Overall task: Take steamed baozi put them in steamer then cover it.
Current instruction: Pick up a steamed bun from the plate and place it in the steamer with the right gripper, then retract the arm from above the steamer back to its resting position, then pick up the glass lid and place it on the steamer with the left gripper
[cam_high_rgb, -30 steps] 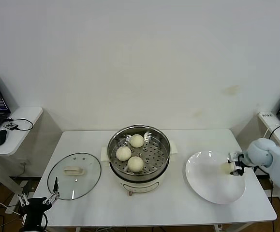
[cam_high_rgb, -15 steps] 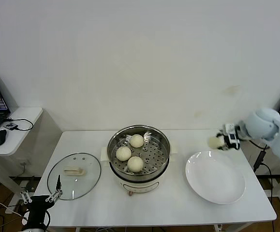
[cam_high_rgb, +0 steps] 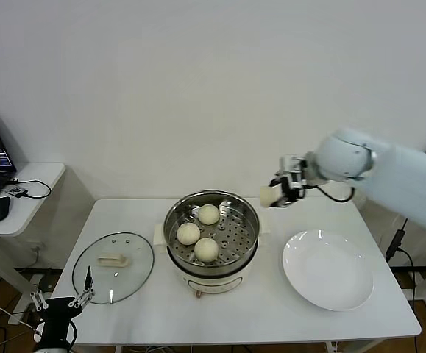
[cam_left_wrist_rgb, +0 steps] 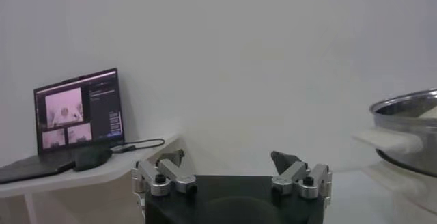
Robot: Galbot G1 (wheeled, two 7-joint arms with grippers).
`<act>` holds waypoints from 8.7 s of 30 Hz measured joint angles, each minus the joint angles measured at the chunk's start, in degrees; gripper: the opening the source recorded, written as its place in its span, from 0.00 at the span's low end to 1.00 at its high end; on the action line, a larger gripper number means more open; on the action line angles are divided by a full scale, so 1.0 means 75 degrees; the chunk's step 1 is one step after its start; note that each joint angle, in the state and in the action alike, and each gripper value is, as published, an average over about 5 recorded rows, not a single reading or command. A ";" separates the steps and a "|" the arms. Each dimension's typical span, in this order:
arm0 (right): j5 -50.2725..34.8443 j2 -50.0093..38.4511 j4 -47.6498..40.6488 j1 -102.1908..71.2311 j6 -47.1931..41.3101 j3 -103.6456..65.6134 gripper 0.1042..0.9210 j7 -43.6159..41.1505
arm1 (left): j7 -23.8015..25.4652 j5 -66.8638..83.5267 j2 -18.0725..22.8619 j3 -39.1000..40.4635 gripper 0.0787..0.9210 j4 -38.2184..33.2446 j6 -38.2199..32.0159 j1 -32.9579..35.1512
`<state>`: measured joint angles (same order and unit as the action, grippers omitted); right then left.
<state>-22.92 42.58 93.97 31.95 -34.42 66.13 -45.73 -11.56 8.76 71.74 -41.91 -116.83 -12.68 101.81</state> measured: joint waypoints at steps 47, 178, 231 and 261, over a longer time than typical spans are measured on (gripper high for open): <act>-0.0435 0.1657 -0.0637 -0.0975 -0.0939 0.0306 0.87 0.1136 | -0.0042 0.0002 0.0071 -0.0072 0.88 0.0013 -0.0113 0.0025; 0.2325 0.5398 0.0910 -1.6190 0.7929 -1.5833 0.88 0.5440 | -0.0533 -1.0485 -0.1268 0.1884 0.30 0.6310 0.0025 -0.5082; 0.3537 0.5461 0.0867 -1.6191 0.8156 -1.5311 0.88 0.5598 | 0.1471 -0.8261 -0.2240 0.1852 0.07 -0.0275 0.3159 -0.2954; 0.5125 0.6129 0.0489 -1.6070 0.8094 -1.4922 0.88 0.5980 | 0.3939 -1.1832 0.0391 0.5149 0.07 0.0557 0.4728 -0.5818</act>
<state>15.51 88.54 97.64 -88.58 26.29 -45.78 -0.87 17.98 -79.97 74.68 -3.28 -112.65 22.77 58.17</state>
